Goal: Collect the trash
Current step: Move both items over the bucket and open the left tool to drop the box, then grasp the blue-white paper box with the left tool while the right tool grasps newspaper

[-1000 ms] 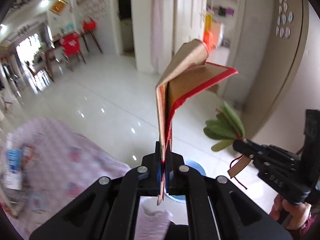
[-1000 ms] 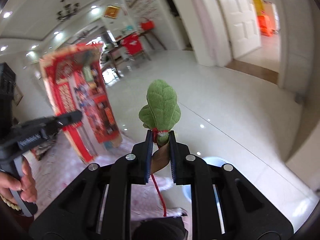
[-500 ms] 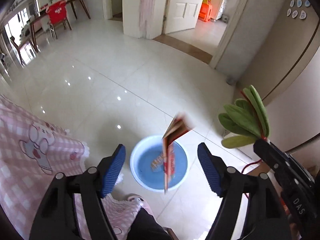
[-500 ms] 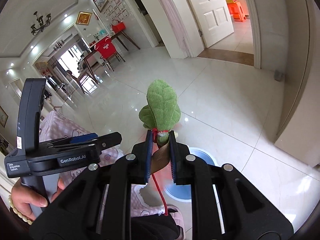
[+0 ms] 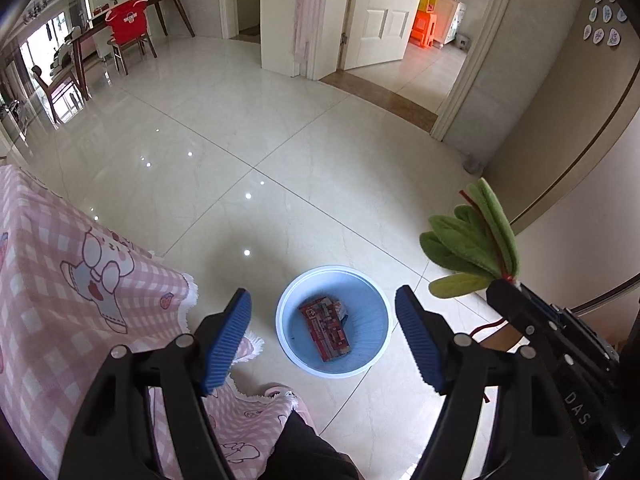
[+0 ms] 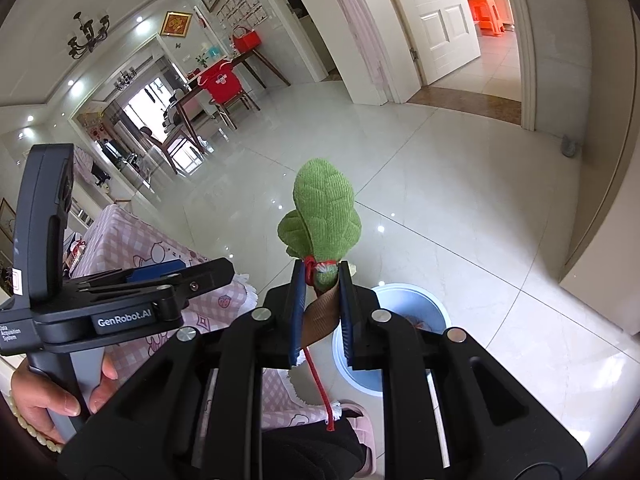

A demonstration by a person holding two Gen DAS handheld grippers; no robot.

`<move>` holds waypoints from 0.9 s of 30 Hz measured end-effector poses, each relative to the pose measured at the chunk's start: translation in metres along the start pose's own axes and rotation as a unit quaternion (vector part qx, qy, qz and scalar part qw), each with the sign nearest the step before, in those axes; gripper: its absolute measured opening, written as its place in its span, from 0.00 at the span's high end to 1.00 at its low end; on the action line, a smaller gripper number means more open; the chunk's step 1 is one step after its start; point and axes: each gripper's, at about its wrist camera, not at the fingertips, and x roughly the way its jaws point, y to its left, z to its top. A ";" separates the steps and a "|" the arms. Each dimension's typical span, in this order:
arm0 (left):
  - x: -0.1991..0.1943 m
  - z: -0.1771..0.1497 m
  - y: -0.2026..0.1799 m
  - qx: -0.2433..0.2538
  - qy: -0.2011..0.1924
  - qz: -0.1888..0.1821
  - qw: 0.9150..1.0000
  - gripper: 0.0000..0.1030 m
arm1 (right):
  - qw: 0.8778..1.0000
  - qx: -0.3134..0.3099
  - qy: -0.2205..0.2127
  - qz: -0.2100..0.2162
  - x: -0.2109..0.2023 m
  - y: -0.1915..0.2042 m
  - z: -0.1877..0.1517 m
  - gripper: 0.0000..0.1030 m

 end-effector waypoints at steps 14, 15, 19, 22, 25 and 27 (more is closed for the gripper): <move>-0.043 0.005 0.025 -0.018 -0.050 0.038 0.998 0.24 | 0.999 0.006 -0.024 -0.023 0.012 0.010 0.009 0.34; -0.045 0.004 0.028 -0.019 -0.052 0.041 0.998 0.24 | 0.999 0.008 -0.024 -0.022 0.011 0.010 0.009 0.34; -0.054 0.004 0.036 -0.030 -0.057 0.041 0.997 0.24 | 1.000 0.005 -0.020 -0.014 0.007 0.016 0.007 0.34; -0.067 0.000 0.043 -0.038 -0.066 0.041 0.996 0.24 | 1.000 -0.002 -0.018 -0.005 0.002 0.026 0.006 0.34; -0.085 -0.006 0.052 -0.042 -0.082 0.042 0.995 0.24 | 1.000 -0.015 -0.018 0.011 -0.005 0.043 0.006 0.34; -0.100 -0.013 0.061 -0.048 -0.095 0.044 0.993 0.24 | 0.999 -0.030 -0.019 0.027 -0.010 0.060 0.006 0.34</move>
